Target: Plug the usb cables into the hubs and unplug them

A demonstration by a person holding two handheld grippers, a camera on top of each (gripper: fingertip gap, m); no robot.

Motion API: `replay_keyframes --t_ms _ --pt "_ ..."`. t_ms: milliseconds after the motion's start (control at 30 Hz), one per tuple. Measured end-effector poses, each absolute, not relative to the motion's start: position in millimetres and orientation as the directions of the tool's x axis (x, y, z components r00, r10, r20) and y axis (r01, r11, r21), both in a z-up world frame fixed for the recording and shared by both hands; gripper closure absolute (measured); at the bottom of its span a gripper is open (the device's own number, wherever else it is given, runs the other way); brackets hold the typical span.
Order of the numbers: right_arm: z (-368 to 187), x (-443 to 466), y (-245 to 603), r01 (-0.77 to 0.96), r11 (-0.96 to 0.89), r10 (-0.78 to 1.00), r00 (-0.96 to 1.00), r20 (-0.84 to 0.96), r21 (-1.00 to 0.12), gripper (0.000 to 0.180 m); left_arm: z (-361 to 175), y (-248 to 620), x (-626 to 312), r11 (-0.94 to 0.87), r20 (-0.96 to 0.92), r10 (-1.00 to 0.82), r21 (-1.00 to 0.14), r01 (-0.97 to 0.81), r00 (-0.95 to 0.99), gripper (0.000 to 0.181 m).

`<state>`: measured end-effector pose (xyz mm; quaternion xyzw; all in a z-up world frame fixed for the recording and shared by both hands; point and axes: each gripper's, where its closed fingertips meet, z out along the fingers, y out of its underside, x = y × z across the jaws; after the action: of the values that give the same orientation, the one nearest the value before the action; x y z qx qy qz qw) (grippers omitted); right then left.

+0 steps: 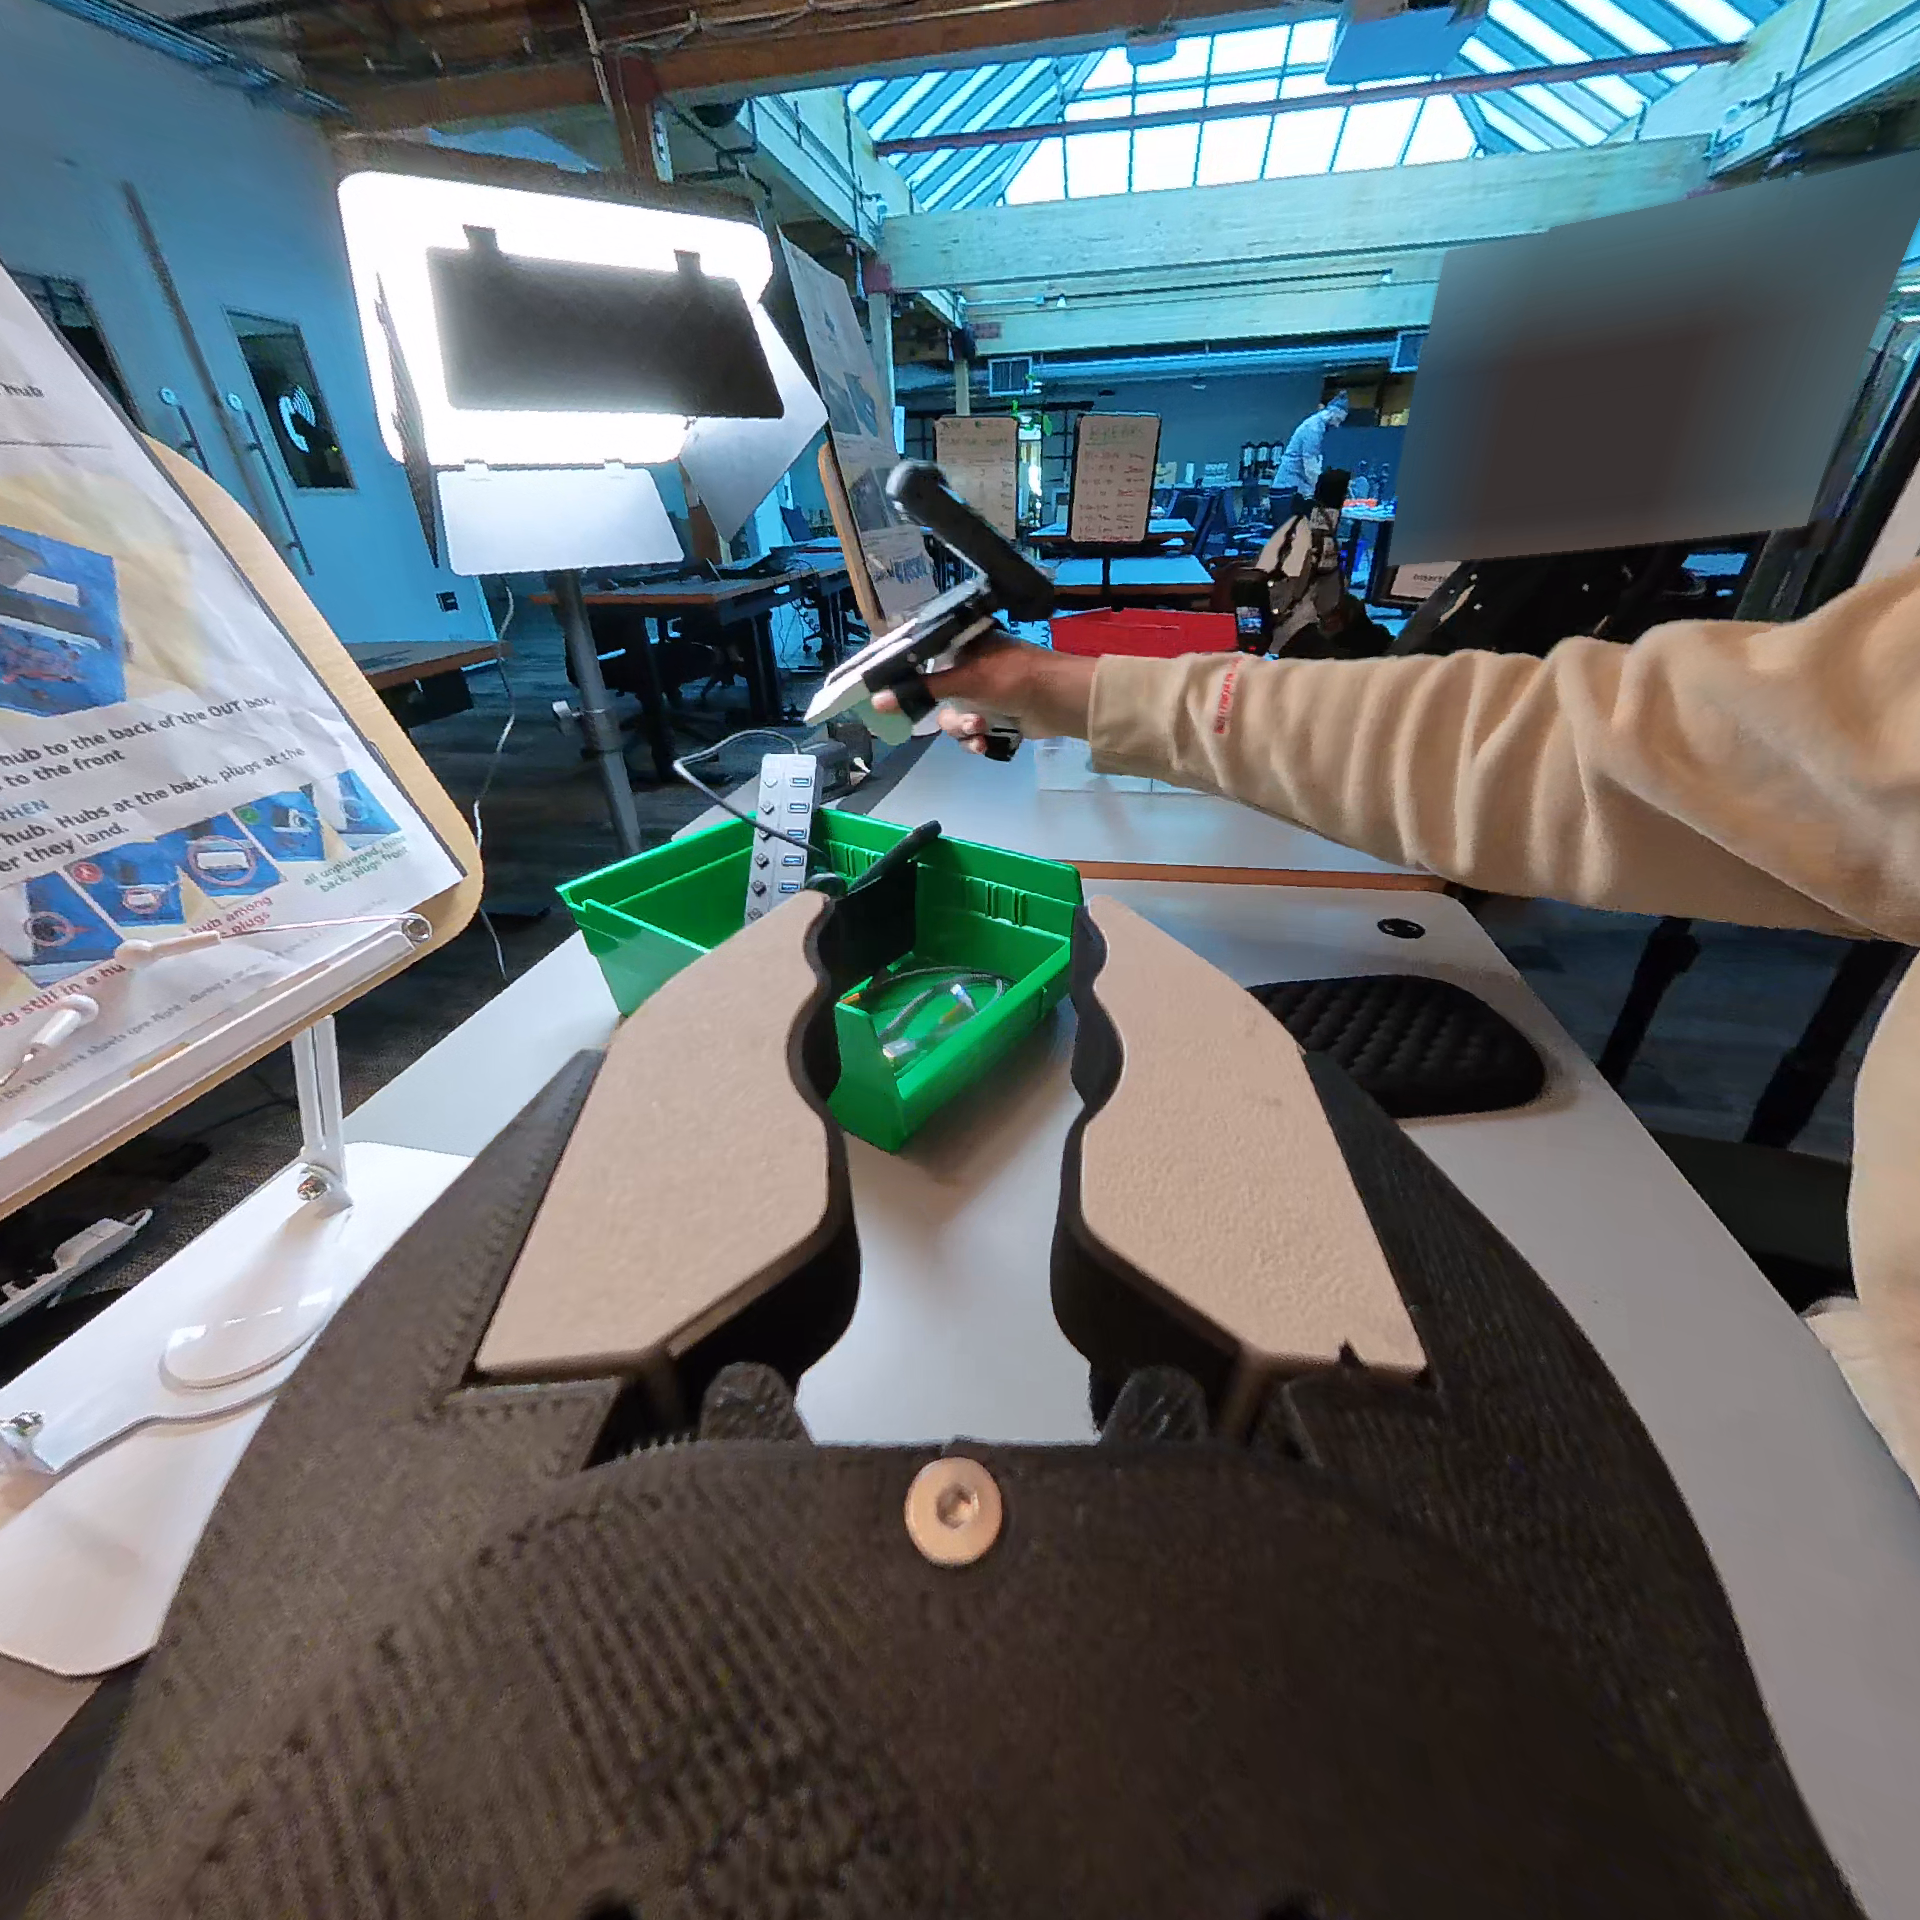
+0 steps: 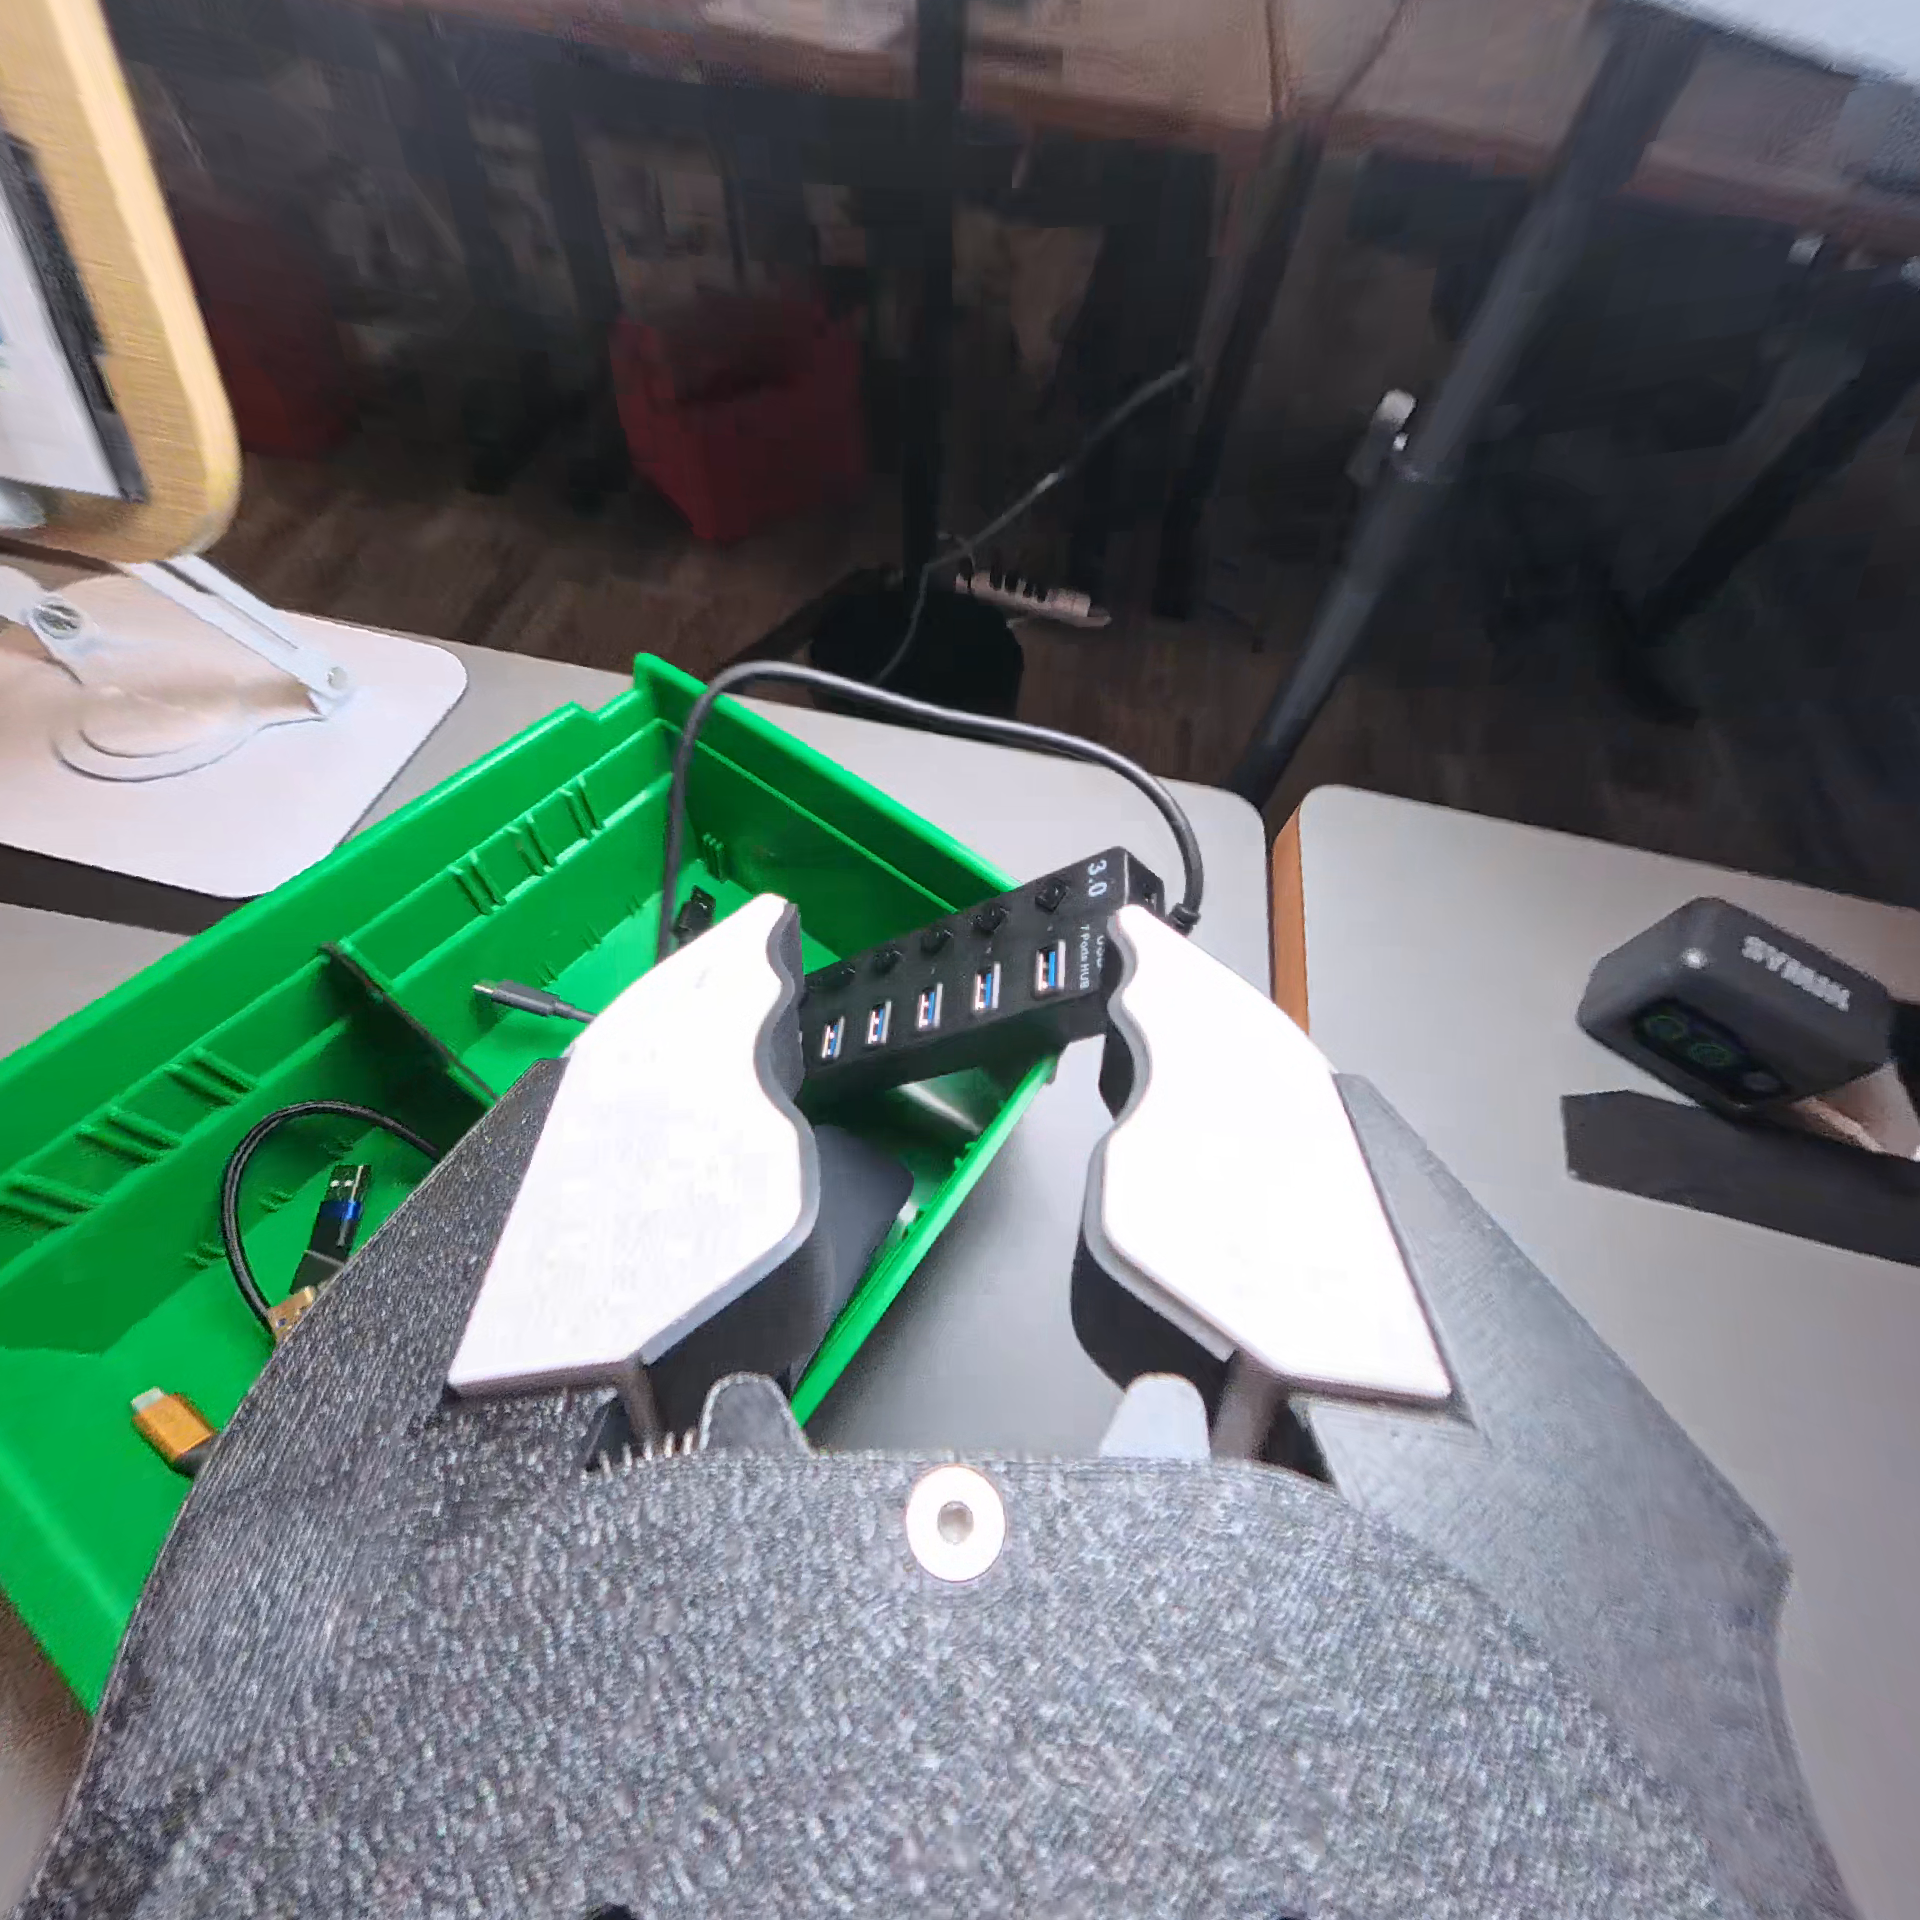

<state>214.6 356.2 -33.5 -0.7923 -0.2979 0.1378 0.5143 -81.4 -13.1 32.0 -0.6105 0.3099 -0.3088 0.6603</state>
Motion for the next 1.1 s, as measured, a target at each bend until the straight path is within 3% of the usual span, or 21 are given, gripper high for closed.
replay_keyframes --t_ms 233,433,567,700,867,933,1033,1100 --pt "-18.8 184.9 236.9 0.429 -0.061 0.758 0.607 0.238 -0.901 0.125 32.2 -12.8 -109.4 0.016 -0.087 -0.67 -0.995 -0.102 0.737 0.137" --pt "-107.5 150.2 136.5 0.775 0.019 0.907 0.252 0.336 -0.632 0.121 20.6 -41.0 -159.2 -0.167 -0.032 -0.589 -0.973 -0.161 0.807 0.136" --pt "-168.2 141.2 127.2 0.908 0.096 0.901 0.095 0.424 -0.407 0.117 -40.9 -68.6 -196.7 -0.407 -0.04 -0.509 -0.869 -0.281 0.86 0.133" --pt "-201.6 127.5 134.9 0.951 0.138 0.894 0.001 0.449 -0.277 0.12 -114.3 -96.4 -227.4 -0.615 -0.092 -0.464 -0.683 -0.395 0.881 0.128" --pt "-210.4 118.4 152.0 0.961 0.195 0.867 -0.075 0.492 -0.196 0.147 -182.0 -107.0 -250.9 -0.715 -0.207 -0.472 -0.479 -0.51 0.857 0.125" --pt "-212.1 116.0 154.3 0.953 0.232 0.858 -0.106 0.503 -0.195 0.151 -181.7 -97.0 -261.2 -0.675 -0.34 -0.467 -0.459 -0.578 0.816 0.139" --pt "-211.9 115.7 152.4 0.945 0.249 0.852 -0.11 0.512 -0.211 0.151 -177.9 -83.9 -261.5 -0.632 -0.39 -0.463 -0.485 -0.605 0.796 0.166" --pt "-211.9 115.7 144.5 0.934 0.278 0.848 -0.129 0.514 -0.224 0.151 -179.5 -78.5 -262.3 -0.621 -0.401 -0.46 -0.492 -0.61 0.792 0.165"
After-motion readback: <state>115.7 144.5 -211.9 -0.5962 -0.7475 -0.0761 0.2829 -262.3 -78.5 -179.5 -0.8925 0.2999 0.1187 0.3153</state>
